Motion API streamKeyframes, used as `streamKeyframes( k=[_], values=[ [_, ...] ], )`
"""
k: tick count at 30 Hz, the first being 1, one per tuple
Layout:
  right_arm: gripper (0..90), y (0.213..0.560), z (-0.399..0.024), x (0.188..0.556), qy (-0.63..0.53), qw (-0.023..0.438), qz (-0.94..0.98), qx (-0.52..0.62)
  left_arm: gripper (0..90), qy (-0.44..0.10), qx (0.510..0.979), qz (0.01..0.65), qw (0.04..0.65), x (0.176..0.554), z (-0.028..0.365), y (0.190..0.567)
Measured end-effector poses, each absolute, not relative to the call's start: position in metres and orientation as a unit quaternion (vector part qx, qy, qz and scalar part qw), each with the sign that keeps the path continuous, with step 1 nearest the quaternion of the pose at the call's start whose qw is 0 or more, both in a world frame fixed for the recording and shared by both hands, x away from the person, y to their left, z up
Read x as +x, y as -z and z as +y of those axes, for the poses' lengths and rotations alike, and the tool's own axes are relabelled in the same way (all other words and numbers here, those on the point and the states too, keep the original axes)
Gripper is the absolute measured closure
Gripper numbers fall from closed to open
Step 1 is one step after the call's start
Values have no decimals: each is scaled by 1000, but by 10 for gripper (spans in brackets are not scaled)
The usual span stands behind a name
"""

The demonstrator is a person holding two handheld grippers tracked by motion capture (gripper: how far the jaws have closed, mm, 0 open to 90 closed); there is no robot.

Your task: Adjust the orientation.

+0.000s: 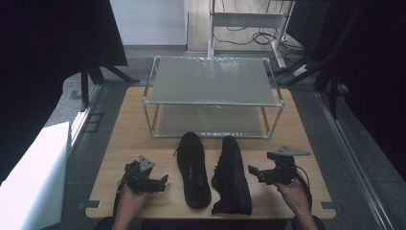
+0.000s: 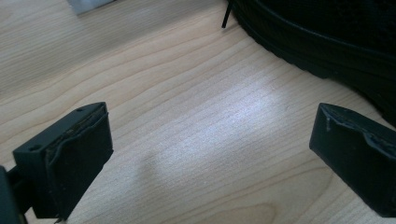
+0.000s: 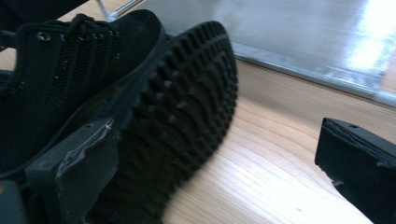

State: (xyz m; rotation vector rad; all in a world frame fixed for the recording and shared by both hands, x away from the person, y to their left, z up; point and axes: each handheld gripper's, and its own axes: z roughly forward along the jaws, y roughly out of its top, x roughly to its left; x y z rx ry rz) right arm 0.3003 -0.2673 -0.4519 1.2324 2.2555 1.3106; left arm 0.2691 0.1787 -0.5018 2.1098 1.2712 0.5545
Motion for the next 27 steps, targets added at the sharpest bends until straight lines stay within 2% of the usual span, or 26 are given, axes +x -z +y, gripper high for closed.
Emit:
streamKeyframes(
  k=[9, 12, 27],
  values=[
    [0, 452, -245, 303, -454, 119, 780, 415, 0, -208, 799, 478, 302, 269, 179, 502],
    [0, 456, -241, 304, -438, 129, 787, 415, 0, -207, 800, 476, 300, 269, 178, 502],
    [0, 454, -261, 301, -435, 154, 782, 419, 0, -207, 802, 478, 292, 269, 177, 503]
  ],
)
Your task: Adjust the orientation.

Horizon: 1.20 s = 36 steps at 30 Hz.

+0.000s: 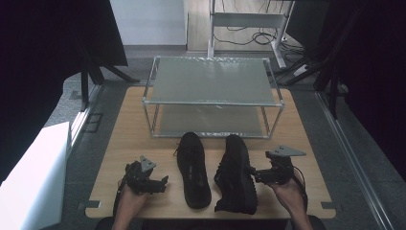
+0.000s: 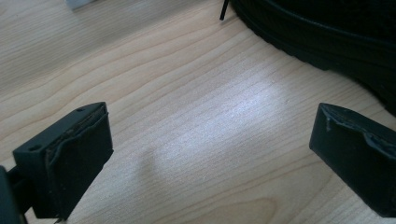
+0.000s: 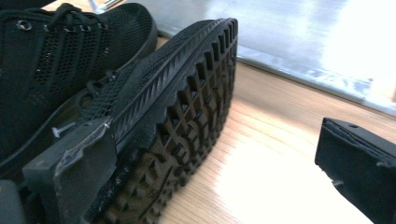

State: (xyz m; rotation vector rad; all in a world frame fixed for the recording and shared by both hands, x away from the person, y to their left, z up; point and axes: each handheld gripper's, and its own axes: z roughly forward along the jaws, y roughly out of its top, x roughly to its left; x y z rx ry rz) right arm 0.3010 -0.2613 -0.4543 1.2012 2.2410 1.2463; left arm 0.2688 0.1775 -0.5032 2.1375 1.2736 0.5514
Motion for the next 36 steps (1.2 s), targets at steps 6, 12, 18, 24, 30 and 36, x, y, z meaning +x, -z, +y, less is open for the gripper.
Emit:
streamKeyframes(
  k=[6, 12, 18, 24, 30, 36],
  values=[
    [0, 455, -271, 300, -438, 157, 774, 431, 0, -207, 803, 477, 291, 269, 177, 503],
    [14, 455, -283, 297, -436, 167, 767, 441, 0, -206, 804, 477, 290, 269, 176, 504],
    [46, 457, -298, 295, -432, 167, 757, 460, 0, -205, 805, 475, 291, 269, 175, 504],
    [93, 463, -312, 293, -436, 153, 746, 480, 0, -202, 805, 475, 292, 270, 174, 505],
    [130, 470, -326, 294, -423, 151, 742, 498, 0, -199, 806, 473, 296, 270, 173, 504],
    [129, 478, -345, 298, -416, 152, 728, 523, 0, -197, 805, 473, 298, 270, 173, 504]
  ],
)
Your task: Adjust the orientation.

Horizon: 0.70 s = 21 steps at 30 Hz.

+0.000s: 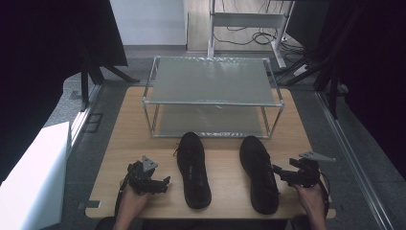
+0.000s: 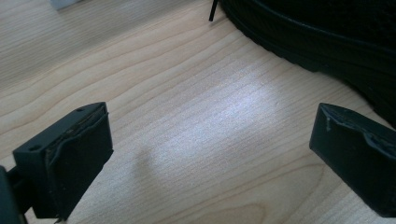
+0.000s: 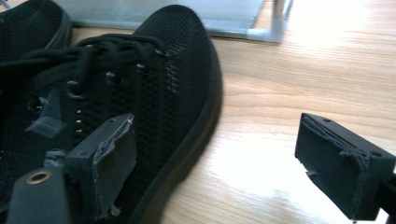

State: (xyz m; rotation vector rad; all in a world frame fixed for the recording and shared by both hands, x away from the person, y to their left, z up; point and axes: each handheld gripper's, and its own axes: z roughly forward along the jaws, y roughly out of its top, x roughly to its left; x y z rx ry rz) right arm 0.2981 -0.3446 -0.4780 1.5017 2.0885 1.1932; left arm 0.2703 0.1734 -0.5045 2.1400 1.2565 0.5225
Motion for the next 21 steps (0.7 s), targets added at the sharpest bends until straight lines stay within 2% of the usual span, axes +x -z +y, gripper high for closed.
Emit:
streamKeyframes(
  k=[7, 21],
  values=[
    [114, 482, -353, 299, -422, 155, 720, 529, 0, -195, 801, 479, 302, 270, 174, 502],
    [99, 469, -353, 287, -444, 158, 720, 510, 0, -199, 791, 471, 337, 262, 166, 488]
  ],
)
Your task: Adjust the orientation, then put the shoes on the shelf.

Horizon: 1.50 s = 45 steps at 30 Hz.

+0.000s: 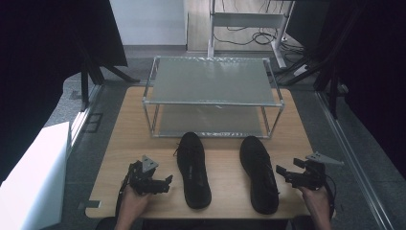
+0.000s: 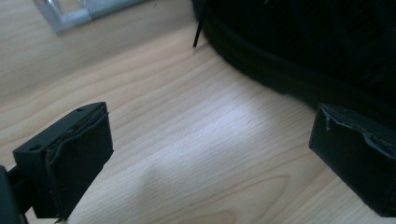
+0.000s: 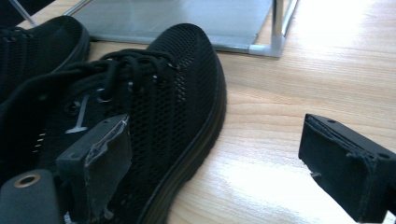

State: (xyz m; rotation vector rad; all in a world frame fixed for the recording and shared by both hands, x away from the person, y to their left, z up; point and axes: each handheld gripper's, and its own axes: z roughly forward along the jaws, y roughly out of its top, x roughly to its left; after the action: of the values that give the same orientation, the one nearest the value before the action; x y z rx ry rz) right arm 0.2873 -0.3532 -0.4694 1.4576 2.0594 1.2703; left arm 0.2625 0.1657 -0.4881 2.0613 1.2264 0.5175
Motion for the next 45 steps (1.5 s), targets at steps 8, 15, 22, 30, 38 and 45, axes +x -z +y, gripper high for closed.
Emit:
streamKeyframes(
  k=[8, 15, 22, 30, 38, 45],
  values=[
    [100, 459, -349, 283, -461, 150, 716, 502, 0, -199, 783, 468, 358, 259, 155, 476],
    [93, 454, -339, 279, -472, 133, 718, 493, 0, -188, 771, 474, 383, 259, 143, 462],
    [94, 460, -326, 281, -460, 105, 741, 478, 0, -174, 770, 470, 395, 266, 121, 458],
    [135, 478, -311, 292, -439, 80, 765, 465, 0, -153, 787, 459, 382, 279, 89, 469],
    [264, 486, -291, 296, -385, 147, 788, 458, 45, -152, 795, 481, 336, 296, 80, 489],
    [547, 486, -283, 292, -349, 219, 784, 464, 459, -191, 796, 478, 319, 295, 85, 483]
  ],
)
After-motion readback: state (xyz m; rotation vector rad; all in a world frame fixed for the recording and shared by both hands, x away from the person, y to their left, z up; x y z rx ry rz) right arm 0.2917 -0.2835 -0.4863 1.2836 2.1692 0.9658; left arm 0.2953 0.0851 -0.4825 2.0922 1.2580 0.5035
